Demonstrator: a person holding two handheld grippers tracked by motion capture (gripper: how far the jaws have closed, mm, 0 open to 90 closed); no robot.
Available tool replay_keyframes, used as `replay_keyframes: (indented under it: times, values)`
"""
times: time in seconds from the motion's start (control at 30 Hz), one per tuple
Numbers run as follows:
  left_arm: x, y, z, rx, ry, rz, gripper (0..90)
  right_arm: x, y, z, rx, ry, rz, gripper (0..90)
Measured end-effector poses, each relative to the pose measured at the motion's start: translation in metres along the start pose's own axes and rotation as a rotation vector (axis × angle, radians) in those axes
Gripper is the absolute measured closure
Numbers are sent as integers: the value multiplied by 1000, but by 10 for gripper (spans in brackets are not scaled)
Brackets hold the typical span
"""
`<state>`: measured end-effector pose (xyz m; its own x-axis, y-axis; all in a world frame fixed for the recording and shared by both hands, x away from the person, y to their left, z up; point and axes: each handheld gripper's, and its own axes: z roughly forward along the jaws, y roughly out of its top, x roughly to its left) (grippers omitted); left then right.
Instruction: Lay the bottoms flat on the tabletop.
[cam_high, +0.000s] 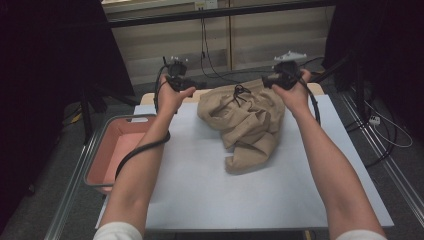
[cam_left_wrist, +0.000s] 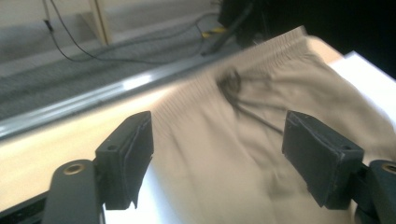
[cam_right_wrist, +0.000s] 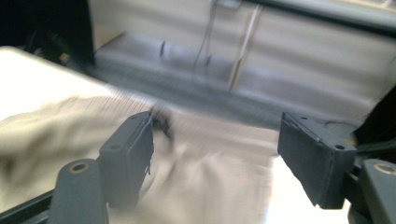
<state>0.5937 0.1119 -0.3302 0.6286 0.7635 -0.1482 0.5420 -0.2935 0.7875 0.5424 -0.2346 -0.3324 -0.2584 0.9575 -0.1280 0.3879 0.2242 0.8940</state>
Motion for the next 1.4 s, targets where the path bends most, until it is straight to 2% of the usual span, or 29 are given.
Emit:
replay_keyframes:
  times: [0.07, 0.1, 0.2, 0.23, 0.3, 0.33, 0.43, 0.5, 0.67, 0.73, 0.8, 0.93, 1.0, 1.07, 1.27, 1.33, 1.4]
  values:
    - [-7, -19, -2, 10, -31, -17, 216, 9, -19, -5, 27, 38, 21, 219]
    - [-11, -28, -4, 7, -40, -11, 216, 14, -28, -9, 39, 62, 22, 214]
    - [-25, -50, -11, 18, -71, 1, 208, 28, -51, -22, 65, 77, -4, 202]
    - [-30, -57, -13, 22, -79, 6, 201, 32, -57, -26, 72, 90, 6, 184]
    - [-40, -70, -16, 31, -87, 25, 196, 38, -66, -33, 77, 121, 24, 179]
    - [-42, -75, -17, 31, -88, 28, 190, 43, -71, -38, 69, 118, 24, 179]
    - [-48, -92, -20, 36, -95, 12, 177, 52, -80, -44, 80, 138, 19, 178]
    - [-51, -103, -22, 37, -96, 14, 173, 61, -88, -47, 88, 181, 26, 181]
    - [-59, -125, -29, 32, -93, 8, 171, 86, -104, -50, 113, 236, -16, 208]
    - [-61, -130, -30, 31, -95, 9, 172, 95, -112, -49, 131, 270, -26, 255]
    - [-63, -134, -30, 29, -89, 14, 173, 101, -120, -47, 143, 272, -39, 314]
    - [-65, -136, -29, 42, -80, 34, 174, 106, -132, -45, 171, 299, -59, 638]
    - [-66, -136, -29, 31, -80, 28, 174, 106, -134, -48, 149, 319, -42, 770]
    - [-67, -136, -30, 23, -69, 30, 174, 107, -134, -53, 121, 334, -32, 797]
    - [-66, -133, -34, 5, -59, 39, 171, 131, -134, -71, 55, 388, -92, 815]
    - [-65, -132, -36, -9, -55, 32, 171, 141, -136, -73, 62, 426, -106, 820]
    - [-63, -131, -40, -18, -49, 36, 169, 152, -138, -75, 68, 444, -147, 817]
